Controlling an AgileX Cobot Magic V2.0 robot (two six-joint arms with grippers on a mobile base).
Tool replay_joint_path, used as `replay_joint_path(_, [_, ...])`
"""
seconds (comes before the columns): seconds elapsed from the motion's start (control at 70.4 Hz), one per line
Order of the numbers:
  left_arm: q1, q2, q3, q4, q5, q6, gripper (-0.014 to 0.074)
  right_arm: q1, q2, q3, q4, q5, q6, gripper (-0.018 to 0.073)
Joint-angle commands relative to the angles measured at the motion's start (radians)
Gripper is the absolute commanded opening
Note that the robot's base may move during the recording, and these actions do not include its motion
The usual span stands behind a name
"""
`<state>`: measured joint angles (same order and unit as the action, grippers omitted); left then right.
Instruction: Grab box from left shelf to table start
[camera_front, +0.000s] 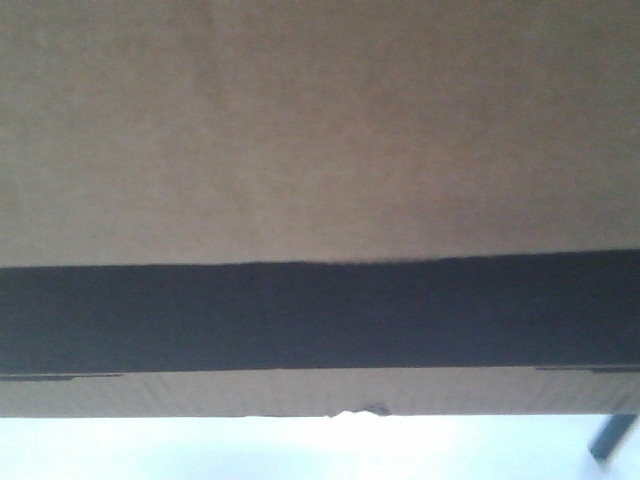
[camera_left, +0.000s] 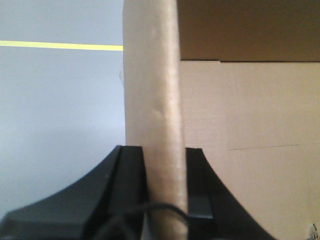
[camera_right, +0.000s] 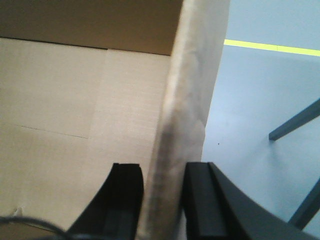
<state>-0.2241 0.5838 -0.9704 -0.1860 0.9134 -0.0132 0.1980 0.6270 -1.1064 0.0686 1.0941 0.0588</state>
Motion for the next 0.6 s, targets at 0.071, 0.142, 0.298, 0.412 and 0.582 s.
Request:
replay_joint_path(0.071, [-0.012,-0.010,-0.045,-0.177,-0.152,-0.013,-0.0104,-0.001,0.003,-0.027,0.064,-0.117,-0.017,0.0057])
replay_joint_path(0.142, [-0.012,-0.010,-0.045,-0.177,-0.152,-0.013,-0.0104,-0.001,0.003,-0.027,0.064,-0.117,-0.017,0.0057])
replay_joint_path(0.298, [-0.012,-0.010,-0.045,-0.177,-0.152,-0.013,-0.0104,-0.001,0.003,-0.027,0.064,-0.117,-0.017,0.0057])
replay_joint_path(0.412, [-0.012,-0.010,-0.045,-0.177,-0.152,-0.013,-0.0104,-0.001,0.003,-0.027,0.064,-0.117,-0.017,0.0057])
replay_joint_path(0.582, [-0.012,-0.010,-0.045,-0.177,-0.152,-0.013,-0.0104,-0.001,0.003,-0.027,0.064,-0.117,-0.017,0.0057])
